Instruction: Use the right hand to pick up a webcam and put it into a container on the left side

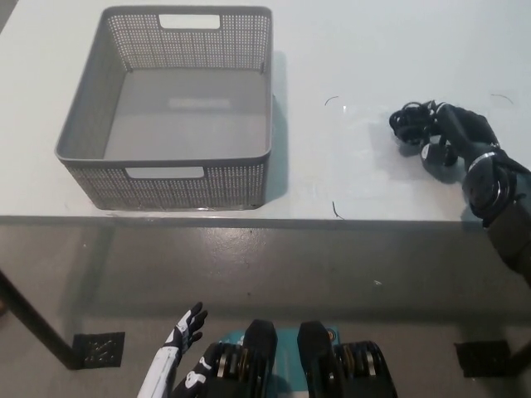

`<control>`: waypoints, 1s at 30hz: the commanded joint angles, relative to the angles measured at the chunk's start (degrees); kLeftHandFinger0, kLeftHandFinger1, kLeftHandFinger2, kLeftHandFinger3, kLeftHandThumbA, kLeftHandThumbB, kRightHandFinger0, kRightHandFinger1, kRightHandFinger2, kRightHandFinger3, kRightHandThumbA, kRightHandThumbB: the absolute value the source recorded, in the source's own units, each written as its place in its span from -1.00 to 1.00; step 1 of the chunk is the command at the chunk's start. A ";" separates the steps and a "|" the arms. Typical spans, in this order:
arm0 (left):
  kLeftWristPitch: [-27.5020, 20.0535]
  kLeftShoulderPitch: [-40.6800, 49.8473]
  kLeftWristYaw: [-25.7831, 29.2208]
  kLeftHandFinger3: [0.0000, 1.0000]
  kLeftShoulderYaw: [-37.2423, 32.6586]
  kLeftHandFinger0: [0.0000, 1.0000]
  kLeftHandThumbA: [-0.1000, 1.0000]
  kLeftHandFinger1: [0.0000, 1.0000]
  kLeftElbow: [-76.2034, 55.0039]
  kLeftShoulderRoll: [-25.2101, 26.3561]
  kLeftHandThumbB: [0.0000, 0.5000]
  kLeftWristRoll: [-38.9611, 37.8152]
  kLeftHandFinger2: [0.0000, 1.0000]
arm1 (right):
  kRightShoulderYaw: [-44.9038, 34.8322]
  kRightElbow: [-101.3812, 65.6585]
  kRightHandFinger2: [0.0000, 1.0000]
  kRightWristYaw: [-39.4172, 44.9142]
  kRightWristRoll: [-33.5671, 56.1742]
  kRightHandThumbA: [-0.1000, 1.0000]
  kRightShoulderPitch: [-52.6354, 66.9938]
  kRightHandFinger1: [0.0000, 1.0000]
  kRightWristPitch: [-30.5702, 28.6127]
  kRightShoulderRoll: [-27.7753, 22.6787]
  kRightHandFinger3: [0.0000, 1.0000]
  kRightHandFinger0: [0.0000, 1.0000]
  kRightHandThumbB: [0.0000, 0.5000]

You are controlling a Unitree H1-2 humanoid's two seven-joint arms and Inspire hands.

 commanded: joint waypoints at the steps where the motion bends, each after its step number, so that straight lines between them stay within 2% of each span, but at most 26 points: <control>1: -0.15 -0.72 -0.51 1.00 -0.32 1.00 0.55 1.00 -1.39 0.43 -0.62 0.24 1.00 | -3.02 -1.59 0.34 -6.38 3.31 -1.00 -4.04 -0.38 -5.95 -0.15 0.55 -1.00 -0.43; 4: 0.15 -0.54 -0.43 1.00 -0.40 1.00 0.56 1.00 -1.57 0.61 -0.60 0.66 1.00 | -4.55 -3.21 0.33 -5.87 3.93 -1.00 -4.73 -0.39 -5.38 0.09 0.49 -1.00 -0.43; 7: -0.11 -0.58 -0.32 1.00 -0.38 1.00 0.57 1.00 -1.04 0.61 -0.54 0.54 1.00 | -6.81 -4.50 0.36 -5.95 5.64 -1.00 -5.25 -0.33 -6.63 0.38 0.45 -1.00 -0.32; 9: 0.10 -0.48 -0.30 1.00 -0.35 1.00 0.57 1.00 -1.19 0.55 -0.54 0.49 1.00 | -8.41 -5.67 0.35 -4.73 7.01 -1.00 -5.61 -0.31 -6.33 0.54 0.43 -1.00 -0.35; 10: -0.26 -0.53 -0.43 1.00 -0.39 1.00 0.55 1.00 -0.94 0.60 -0.57 0.23 1.00 | -9.36 -6.74 0.38 -3.98 7.80 -1.00 -5.75 -0.30 -5.52 0.64 0.46 -1.00 -0.40; 13: -0.23 -0.46 -0.35 1.00 -0.44 1.00 0.54 1.00 -0.99 0.61 -0.59 0.49 1.00 | -12.13 -10.06 0.27 -3.08 9.75 -1.00 -5.88 -0.36 -3.59 1.22 0.20 -1.00 -0.37; 14: 0.14 -0.24 -0.38 1.00 -0.44 1.00 0.54 1.00 -1.31 0.69 -0.59 0.62 1.00 | -13.89 -12.19 0.25 -1.94 11.40 -1.00 -5.90 -0.36 -1.36 1.89 0.16 -1.00 -0.41; 17: 0.30 0.08 -0.41 1.00 -0.46 1.00 0.53 1.00 -1.50 0.72 -0.59 0.60 1.00 | -16.99 -15.86 0.29 0.80 14.34 -1.00 -5.51 -0.32 1.31 3.17 0.17 -0.98 -0.45; 18: 0.24 0.13 -0.30 1.00 -0.51 1.00 0.54 1.00 -1.39 0.65 -0.57 0.77 1.00 | -18.18 -17.06 0.26 1.81 15.69 -1.00 -5.53 -0.33 2.18 3.78 0.13 -0.99 -0.41; 20: 0.53 0.37 -0.30 1.00 -0.49 1.00 0.55 1.00 -1.57 0.63 -0.52 0.74 1.00 | -19.33 -19.06 0.33 2.78 16.54 -1.00 -5.45 -0.30 4.19 4.74 0.29 -1.00 -0.40; 22: 0.18 0.44 -0.13 1.00 -0.59 1.00 0.55 1.00 -1.46 0.63 -0.60 1.20 1.00 | -20.01 -23.70 0.38 5.00 17.72 -1.00 -5.00 -0.24 7.14 6.33 0.34 -0.96 -0.48; 25: 0.57 0.54 -0.22 1.00 -0.50 1.00 0.54 1.00 -1.59 0.41 -0.58 0.74 1.00 | -19.79 -27.26 0.46 5.66 17.50 -1.00 -5.04 -0.23 10.37 7.93 0.45 -1.00 -0.43; 29: 0.64 0.62 -0.27 1.00 -0.51 1.00 0.53 1.00 -1.69 0.39 -0.58 0.64 1.00 | -19.58 -28.79 0.52 6.02 17.64 -1.00 -4.83 -0.17 11.78 8.34 0.51 -1.00 -0.44; 30: 0.57 0.86 -0.32 1.00 -0.57 1.00 0.54 1.00 -1.78 0.43 -0.60 0.67 1.00 | -18.00 -26.54 0.49 5.05 16.49 -1.00 -6.48 -0.16 8.41 10.24 0.47 -1.00 -0.41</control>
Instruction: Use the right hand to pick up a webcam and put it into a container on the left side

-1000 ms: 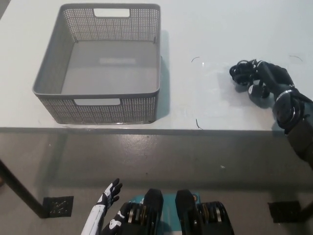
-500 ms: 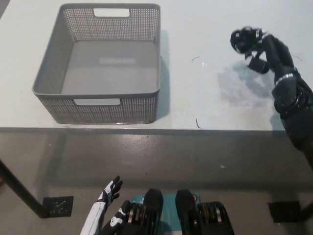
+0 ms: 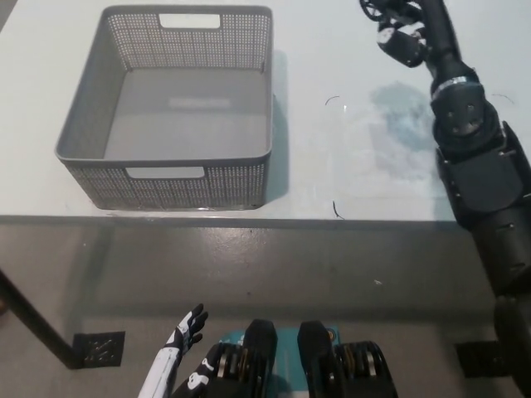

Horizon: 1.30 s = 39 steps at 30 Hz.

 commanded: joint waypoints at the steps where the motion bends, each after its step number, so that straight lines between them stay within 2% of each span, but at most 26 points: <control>1: -0.43 0.56 -0.36 1.00 -0.44 1.00 0.55 1.00 -1.52 0.03 -0.57 -0.02 1.00 | 1.91 0.99 0.44 0.11 0.38 -1.00 -6.62 -0.14 -1.63 3.45 0.39 -0.93 -0.45; 2: -0.67 0.56 -0.39 1.00 -0.41 1.00 0.54 1.00 -1.25 -0.18 -0.54 -0.51 1.00 | 2.11 1.76 0.41 0.60 0.82 -1.00 -7.20 -0.17 -2.31 4.24 0.36 -0.98 -0.51; 5: -0.66 0.58 -0.39 1.00 -0.43 1.00 0.53 1.00 -1.26 -0.19 -0.54 -0.49 1.00 | 2.23 2.11 0.41 0.48 0.94 -1.00 -7.32 -0.17 -2.51 4.21 0.35 -0.98 -0.52; 6: -0.66 0.55 -0.56 1.00 -0.86 1.00 0.53 1.00 -1.69 -0.07 -0.59 0.22 1.00 | 2.63 2.36 0.29 0.93 1.71 -1.00 -8.63 -0.32 -2.66 7.24 0.25 -1.00 -0.43; 8: -0.25 0.35 -0.99 1.00 -1.19 1.00 0.54 1.00 -1.96 0.24 -0.63 0.38 1.00 | 3.78 3.37 0.29 0.21 0.88 -1.00 -9.63 -0.36 -3.58 9.19 0.21 -1.00 -0.34; 11: -0.23 0.34 -0.89 1.00 -1.31 1.00 0.53 1.00 -1.97 0.32 -0.62 0.34 1.00 | 3.90 3.60 0.26 0.10 1.00 -1.00 -9.72 -0.39 -3.70 9.17 0.17 -1.00 -0.34; 12: -0.35 0.09 -1.02 1.00 -1.38 1.00 0.48 1.00 -1.88 0.27 -0.65 -0.11 1.00 | 4.27 3.58 0.22 0.17 0.71 -1.00 -9.95 -0.40 -3.11 9.47 0.08 -1.00 -0.33; 13: -0.92 -0.46 -1.36 1.00 -1.64 1.00 0.47 1.00 -1.34 0.38 -0.65 -0.39 1.00 | 5.51 3.93 -0.01 -0.52 -0.38 -1.00 -10.83 -0.55 -2.37 11.86 0.04 -1.00 -0.27; 14: -0.98 -0.56 -1.20 1.00 -1.79 1.00 0.47 1.00 -1.27 0.32 -0.62 -0.07 1.00 | 5.95 4.43 -0.16 -0.83 -0.64 -1.00 -11.10 -0.66 -2.74 12.41 -0.35 -1.00 -0.32; 15: -0.98 -0.64 -0.85 1.00 -2.00 1.00 0.49 1.00 -1.35 0.23 -0.56 0.77 1.00 | 7.01 5.99 -0.11 -1.34 -1.34 -1.00 -11.72 -0.64 -4.51 13.42 -0.43 -1.00 -0.37; 17: -0.95 -0.65 -0.73 1.00 -2.12 1.00 0.52 1.00 -1.39 0.31 -0.55 0.88 1.00 | 7.51 6.67 0.09 -1.60 -1.34 -1.00 -12.01 -0.51 -5.17 13.63 -0.04 -1.00 -0.38; 18: -0.95 -0.66 -0.69 1.00 -2.16 1.00 0.52 1.00 -1.39 0.34 -0.55 0.86 1.00 | 7.59 6.82 0.12 -1.68 -1.28 -1.00 -12.07 -0.48 -5.26 13.61 0.08 -1.00 -0.39; 19: -0.86 -0.91 -0.66 1.00 -2.43 1.00 0.52 1.00 -1.48 0.47 -0.53 1.53 1.00 | 8.36 8.47 0.13 -2.48 -1.76 -1.00 -12.51 -0.48 -7.35 14.76 0.11 -1.00 -0.42; 20: -1.55 -1.16 -0.87 1.00 -2.66 1.00 0.51 1.00 -1.15 0.63 -0.54 1.43 1.00 | 8.92 9.24 0.12 -3.37 -2.24 -1.00 -12.76 -0.52 -7.41 16.11 0.25 -1.00 -0.42; 22: -1.38 -1.18 -1.00 1.00 -2.94 1.00 0.45 1.00 -1.49 0.73 -0.61 1.47 1.00 | 8.97 9.03 0.35 -3.22 -1.85 -1.00 -12.85 -0.37 -5.27 17.60 0.60 -1.00 -0.43; 25: -1.13 -1.14 -1.08 1.00 -3.09 1.00 0.44 1.00 -1.72 0.83 -0.61 1.46 1.00 | 9.05 8.96 0.36 -3.28 -1.77 -1.00 -12.86 -0.36 -4.70 18.16 0.62 -1.00 -0.44; 30: 0.23 -1.31 -1.72 1.00 -3.86 1.00 0.38 1.00 -3.33 0.81 -0.64 2.15 1.00 | 14.28 12.13 0.34 -6.54 -6.62 -1.00 -13.80 -0.41 -6.78 19.79 0.61 -1.00 -0.41; 31: -0.02 -1.39 -1.67 1.00 -3.91 1.00 0.39 1.00 -3.35 0.84 -0.64 2.33 1.00 | 15.15 12.75 0.34 -7.14 -7.22 -1.00 -13.94 -0.41 -7.11 19.86 0.59 -1.00 -0.39; 33: -0.58 -1.55 -1.64 1.00 -3.91 1.00 0.41 1.00 -3.23 0.94 -0.64 2.45 1.00 | 16.33 14.07 0.29 -7.89 -7.66 -1.00 -14.06 -0.41 -8.45 19.86 0.30 -1.00 -0.33; 38: -0.50 -1.60 -2.28 1.00 -3.79 1.00 0.37 1.00 -3.59 0.78 -0.62 1.14 1.00 | 16.84 15.80 0.33 -7.98 -7.42 -1.00 -14.18 -0.36 -8.62 20.04 0.29 -1.00 -0.36; 39: -0.11 -1.54 -2.01 1.00 -3.92 1.00 0.49 1.00 -4.25 0.90 -0.62 2.58 1.00 | 18.64 19.15 0.30 -10.08 -9.37 -1.00 -14.04 -0.39 -9.58 19.99 0.29 -1.00 -0.38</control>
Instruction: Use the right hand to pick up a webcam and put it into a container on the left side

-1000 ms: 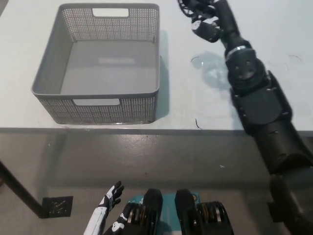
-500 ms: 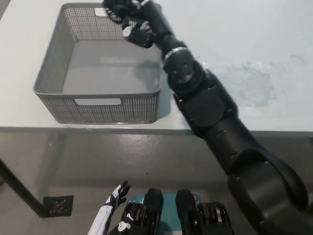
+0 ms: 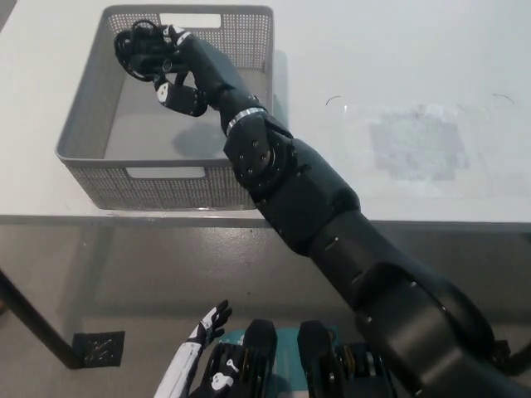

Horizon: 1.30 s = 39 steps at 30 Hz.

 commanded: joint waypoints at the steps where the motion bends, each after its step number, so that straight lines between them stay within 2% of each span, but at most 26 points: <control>1: -0.22 -0.38 -0.37 1.00 -0.59 1.00 0.50 1.00 -2.64 0.60 -0.62 1.81 1.00 | 3.17 4.50 0.30 -6.35 -4.35 -1.00 -4.43 -0.40 -5.36 0.58 0.30 -1.00 -0.38; 3: -0.20 -0.37 -0.42 1.00 -0.55 1.00 0.50 1.00 -2.66 0.58 -0.62 1.85 1.00 | 3.46 5.19 0.30 -6.76 -4.13 -1.00 -4.71 -0.40 -5.76 0.61 0.32 -1.00 -0.38; 5: -0.28 -0.49 -0.45 1.00 -0.49 1.00 0.53 1.00 -2.44 0.42 -0.60 1.73 1.00 | 5.16 7.63 0.41 -6.41 -5.41 -1.00 -4.55 -0.29 -3.64 0.10 0.44 -0.97 -0.34; 6: -0.08 -0.77 -0.68 1.00 -0.54 1.00 0.53 1.00 -2.41 0.48 -0.60 1.68 1.00 | 5.26 8.04 0.41 -5.85 -5.14 -1.00 -4.67 -0.25 -2.88 -0.24 0.45 -0.93 -0.27; 8: -0.06 -0.80 -0.73 1.00 -0.52 1.00 0.52 1.00 -2.40 0.46 -0.60 1.71 1.00 | 5.42 8.44 0.37 -5.96 -4.98 -1.00 -4.83 -0.26 -2.97 -0.25 0.42 -0.94 -0.26; 9: -0.07 -0.86 -0.67 1.00 -0.59 1.00 0.52 1.00 -2.37 0.37 -0.59 1.93 1.00 | 5.71 8.56 0.38 -5.53 -5.22 -0.72 -4.78 -0.18 -1.89 -0.51 0.50 -0.76 -0.17; 10: -0.40 -0.96 -0.60 1.00 -0.68 1.00 0.50 1.00 -2.11 0.15 -0.60 1.90 1.00 | 6.23 8.51 0.48 -4.36 -5.68 -0.48 -4.65 -0.04 0.19 -1.02 0.68 -0.57 -0.09; 11: -0.82 -0.97 -0.66 1.00 -0.69 1.00 0.49 1.00 -1.83 0.05 -0.59 1.47 1.00 | 6.16 8.21 0.43 -2.86 -5.37 -0.24 -4.55 -0.01 0.75 -1.24 0.77 -0.42 -0.03; 12: -0.74 -0.91 -0.67 1.00 -0.75 1.00 0.49 1.00 -1.87 -0.01 -0.59 1.57 1.00 | 6.05 8.06 0.73 -1.39 -4.97 -0.07 -4.49 0.47 0.99 -1.41 0.94 0.04 0.05; 13: -0.60 -0.86 -0.69 1.00 -0.77 1.00 0.50 1.00 -1.96 -0.04 -0.58 1.63 1.00 | 5.96 7.93 0.91 0.33 -4.68 0.03 -4.49 0.69 1.35 -1.59 1.00 0.33 0.16; 14: -0.60 -0.86 -0.71 1.00 -0.76 1.00 0.50 1.00 -1.97 -0.04 -0.58 1.63 1.00 | 5.94 7.89 0.87 0.38 -4.71 0.03 -4.47 0.66 1.39 -1.60 1.00 0.32 0.15; 15: -0.33 -0.80 -0.78 1.00 -0.80 1.00 0.49 1.00 -2.13 -0.05 -0.60 1.80 1.00 | 6.64 7.94 1.00 2.47 -5.29 0.47 -4.65 1.00 2.14 -1.97 1.00 1.00 0.44; 17: -0.23 -0.84 -0.79 1.00 -0.98 1.00 0.48 1.00 -2.09 -0.03 -0.62 2.34 1.00 | 8.24 7.80 1.00 6.52 -6.45 0.83 -4.81 1.00 3.92 -2.86 1.00 1.00 0.77; 18: -0.34 -0.96 -0.70 1.00 -1.05 1.00 0.46 1.00 -1.95 -0.04 -0.63 2.64 1.00 | 8.87 7.36 1.00 7.91 -6.70 0.97 -4.70 1.00 4.99 -3.21 1.00 1.00 0.81; 20: -0.36 -1.05 -0.66 1.00 -1.11 1.00 0.46 1.00 -1.86 -0.10 -0.63 2.70 1.00 | 9.17 6.90 1.00 8.31 -6.57 0.97 -4.57 1.00 5.40 -3.41 1.00 1.00 0.82; 21: -0.46 -1.13 -0.74 1.00 -1.11 1.00 0.46 1.00 -1.72 -0.18 -0.62 2.34 1.00 | 9.10 6.08 1.00 10.19 -6.10 1.00 -4.31 1.00 6.31 -3.83 1.00 1.00 0.92; 25: -1.34 -1.25 -0.31 1.00 -1.29 1.00 0.44 1.00 -1.05 -0.40 -0.64 2.61 1.00 | 9.45 4.30 1.00 11.92 -6.34 1.00 -3.66 1.00 7.36 -4.83 1.00 1.00 0.99; 31: -0.89 -1.05 -0.38 1.00 -1.42 1.00 0.41 1.00 -1.32 -0.47 -0.65 2.53 1.00 | 7.51 0.87 1.00 13.02 -4.82 1.00 -2.34 1.00 8.05 -5.95 1.00 1.00 0.99; 33: -0.56 -1.18 -0.45 1.00 -1.40 1.00 0.44 1.00 -1.35 -0.40 -0.64 2.57 1.00 | 5.10 -1.53 1.00 12.22 -2.87 1.00 -1.39 1.00 6.49 -6.97 1.00 1.00 0.83; 35: -0.70 -1.33 -0.33 1.00 -1.35 1.00 0.44 1.00 -1.09 -0.43 -0.65 2.57 1.00 | 2.92 -4.59 1.00 12.13 -1.36 1.00 -0.52 1.00 5.75 -7.86 1.00 1.00 0.80; 36: -0.95 -1.37 0.02 1.00 -1.31 1.00 0.43 1.00 -1.05 -0.40 -0.65 3.11 1.00 | 1.16 -8.20 1.00 12.63 -0.10 1.00 0.45 1.00 6.41 -8.71 1.00 1.00 0.71; 39: -0.98 -1.17 -0.14 1.00 -1.20 1.00 0.39 1.00 -0.81 -0.40 -0.66 2.50 1.00 | -3.03 -17.60 1.00 14.04 2.31 1.00 3.43 1.00 8.09 -10.40 1.00 1.00 0.63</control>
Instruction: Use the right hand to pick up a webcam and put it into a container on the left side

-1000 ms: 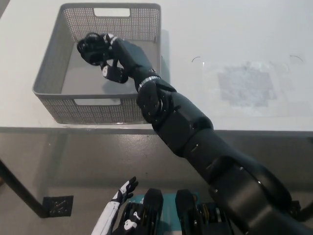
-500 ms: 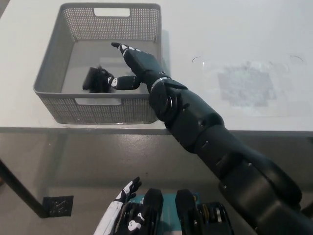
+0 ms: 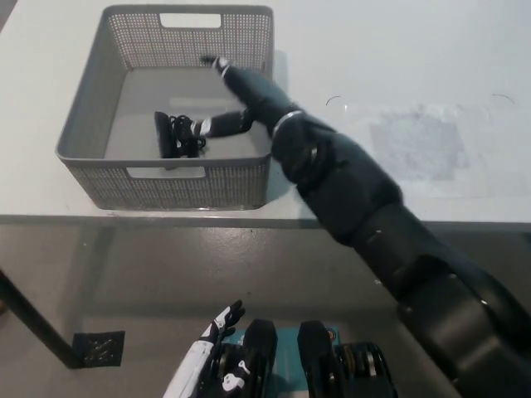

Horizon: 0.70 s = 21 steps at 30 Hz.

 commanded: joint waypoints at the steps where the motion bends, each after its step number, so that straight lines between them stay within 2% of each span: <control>1: -1.22 -0.47 0.51 1.00 0.00 1.00 0.40 1.00 -0.38 -0.14 -0.64 0.21 1.00 | -6.33 -13.35 1.00 1.59 6.16 1.00 1.27 1.00 0.22 -3.23 1.00 1.00 0.60; 4: -1.42 -0.26 0.68 1.00 0.19 1.00 0.45 1.00 0.12 -0.26 -0.61 -0.16 1.00 | -10.33 -19.37 1.00 1.94 9.26 1.00 3.28 1.00 -1.07 -4.35 1.00 1.00 0.61; 7: -1.56 0.07 0.53 1.00 0.32 1.00 0.40 1.00 0.24 -0.34 -0.63 -0.87 1.00 | -14.00 -27.76 1.00 3.05 12.40 1.00 6.02 1.00 -0.64 -5.77 1.00 1.00 0.67; 10: -2.60 0.43 1.03 1.00 0.72 1.00 0.36 1.00 0.75 -0.38 -0.65 -1.16 1.00 | -15.72 -37.04 1.00 4.49 13.72 1.00 9.59 1.00 2.18 -6.87 1.00 1.00 0.54; 11: -3.14 0.63 1.41 1.00 0.94 1.00 0.37 1.00 1.17 -0.42 -0.64 -1.11 1.00 | -16.52 -41.57 1.00 5.55 14.78 1.00 11.70 1.00 3.06 -7.87 1.00 1.00 0.44; 13: -2.78 1.14 1.60 1.00 1.29 1.00 0.43 1.00 0.92 -0.34 -0.58 -1.15 1.00 | -17.13 -47.94 1.00 6.80 14.98 1.00 15.16 1.00 5.07 -9.87 1.00 1.00 0.38; 18: -2.75 1.08 1.75 1.00 2.02 1.00 0.47 1.00 1.07 -0.53 -0.52 -1.74 1.00 | -19.57 -59.66 1.00 8.14 17.04 1.00 23.91 1.00 6.98 -13.35 1.00 1.00 0.52; 20: -1.98 0.80 1.45 1.00 2.20 1.00 0.55 1.00 0.92 -0.53 -0.46 -1.88 1.00 | -20.98 -63.52 1.00 8.45 19.03 1.00 27.55 1.00 7.52 -14.16 1.00 1.00 0.46; 21: -1.43 0.82 1.37 1.00 2.34 1.00 0.55 1.00 0.67 -0.65 -0.50 -2.09 1.00 | -21.85 -65.87 1.00 8.74 20.53 1.00 30.22 1.00 7.34 -14.85 1.00 1.00 0.41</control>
